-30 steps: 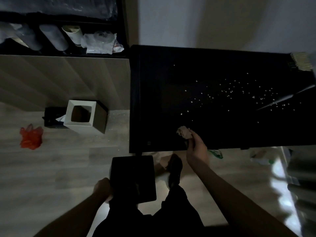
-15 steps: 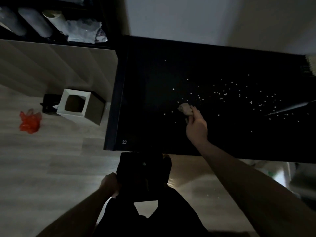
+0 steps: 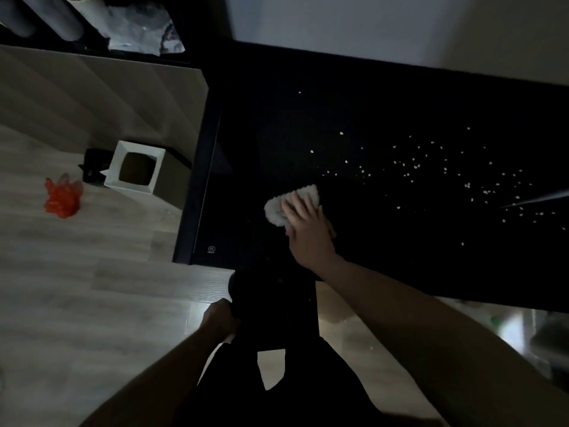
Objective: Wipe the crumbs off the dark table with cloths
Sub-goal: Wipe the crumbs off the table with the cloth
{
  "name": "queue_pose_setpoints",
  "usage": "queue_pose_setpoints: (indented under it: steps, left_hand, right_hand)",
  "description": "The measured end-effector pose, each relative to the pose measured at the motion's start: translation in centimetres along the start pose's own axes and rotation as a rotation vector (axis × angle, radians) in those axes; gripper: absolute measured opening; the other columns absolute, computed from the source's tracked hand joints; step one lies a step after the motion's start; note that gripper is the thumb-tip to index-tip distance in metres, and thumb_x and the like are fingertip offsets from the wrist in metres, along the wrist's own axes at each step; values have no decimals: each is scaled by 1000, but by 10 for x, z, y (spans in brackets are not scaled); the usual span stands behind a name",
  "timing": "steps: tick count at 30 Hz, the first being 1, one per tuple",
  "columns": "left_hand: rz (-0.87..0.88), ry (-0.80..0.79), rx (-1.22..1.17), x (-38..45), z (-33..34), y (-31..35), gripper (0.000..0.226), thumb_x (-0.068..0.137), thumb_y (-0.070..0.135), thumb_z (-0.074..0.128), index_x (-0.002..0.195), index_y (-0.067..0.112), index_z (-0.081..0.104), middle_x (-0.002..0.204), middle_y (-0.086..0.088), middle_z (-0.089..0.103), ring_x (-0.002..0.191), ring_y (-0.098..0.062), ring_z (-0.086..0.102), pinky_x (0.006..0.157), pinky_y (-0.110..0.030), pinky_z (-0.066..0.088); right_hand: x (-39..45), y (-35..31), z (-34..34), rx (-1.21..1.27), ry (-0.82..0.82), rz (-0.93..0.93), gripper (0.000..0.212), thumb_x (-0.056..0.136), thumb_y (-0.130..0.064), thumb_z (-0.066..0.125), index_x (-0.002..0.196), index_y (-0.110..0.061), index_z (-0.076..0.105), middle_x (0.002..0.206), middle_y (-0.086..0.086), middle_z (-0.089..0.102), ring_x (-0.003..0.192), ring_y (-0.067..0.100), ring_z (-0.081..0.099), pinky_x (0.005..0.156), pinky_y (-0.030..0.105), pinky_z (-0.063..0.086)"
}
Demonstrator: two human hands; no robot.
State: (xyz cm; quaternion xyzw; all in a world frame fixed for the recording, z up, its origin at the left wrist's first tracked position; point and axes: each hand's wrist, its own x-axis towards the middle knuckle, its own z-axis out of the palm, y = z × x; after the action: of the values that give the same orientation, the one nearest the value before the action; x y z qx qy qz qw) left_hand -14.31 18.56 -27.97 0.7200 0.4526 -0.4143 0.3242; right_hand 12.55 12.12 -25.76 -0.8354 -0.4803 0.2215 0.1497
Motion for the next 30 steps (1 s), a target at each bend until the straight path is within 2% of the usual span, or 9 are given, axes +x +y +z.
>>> queue_pose_setpoints:
  steps: [6, 9, 12, 15, 18, 21, 24, 27, 30]
  left_hand:
    - [-10, -13, 14, -3, -10, 13, 17, 84, 22, 62, 73, 14, 51, 87, -7, 65, 97, -26, 70, 68, -26, 46]
    - [-20, -9, -4, -4, -13, 16, 14, 87, 23, 58, 78, 14, 54, 98, -10, 71, 98, -26, 70, 68, -26, 45]
    - [-56, -1, -38, -3, -17, 15, 13, 88, 23, 57, 81, 12, 60, 89, -8, 66, 95, -25, 70, 66, -26, 46]
    - [-62, -21, -39, -4, -22, 16, 27, 87, 27, 57, 64, 20, 47, 76, 1, 58, 90, -23, 69, 66, -26, 46]
    - [-63, -20, -54, -4, -23, 16, 27, 86, 28, 58, 62, 21, 48, 65, 5, 54, 71, -17, 61, 61, -24, 44]
    - [-50, -22, -24, -2, -21, 13, 27, 84, 27, 58, 60, 21, 49, 64, 6, 54, 71, -18, 60, 62, -24, 43]
    - [-36, -12, 8, 1, -20, 12, 29, 85, 27, 58, 59, 22, 48, 64, 7, 52, 73, -17, 59, 63, -25, 43]
    - [-23, 6, 9, 4, -17, 11, 30, 86, 25, 59, 58, 21, 49, 62, 7, 52, 70, -16, 58, 61, -24, 43]
    - [-24, 17, -3, 6, -14, 9, 30, 85, 24, 59, 57, 20, 49, 60, 5, 53, 69, -19, 58, 63, -26, 45]
  right_hand:
    - [-85, -8, 40, 151, -139, -212, 64, 92, -21, 55, 155, -19, 43, 168, -2, 29, 158, 17, 12, 126, 49, 22]
    - [-119, -24, 36, 335, -34, -174, 53, 93, -14, 67, 145, -14, 57, 156, 0, 50, 152, 10, 32, 122, 39, 34]
    - [-119, -36, 5, 516, -7, -30, 52, 96, -5, 58, 147, -17, 55, 154, -3, 53, 146, 3, 41, 120, 28, 37]
    - [-94, -24, -33, 636, 104, 85, 44, 103, -4, 49, 145, -13, 56, 151, -1, 54, 142, 5, 46, 120, 25, 36]
    - [-48, 6, -69, 562, 272, 142, 41, 106, -8, 45, 145, -16, 57, 148, -2, 58, 138, 8, 51, 119, 23, 38]
    - [4, 42, -96, 500, 387, 209, 40, 106, -7, 44, 143, -15, 58, 147, -1, 59, 136, 9, 53, 115, 13, 35]
    - [50, 78, -109, 363, 371, 302, 44, 105, -8, 43, 148, -15, 53, 158, 3, 47, 148, 15, 39, 124, 26, 29]
    - [78, 104, -105, 65, 199, 303, 53, 100, -13, 52, 152, -10, 44, 163, 16, 32, 153, 34, 24, 127, 46, 23]
    - [80, 105, -86, -90, 87, 363, 62, 102, -29, 46, 160, -23, 26, 171, 7, 12, 156, 40, 6, 126, 54, 15]
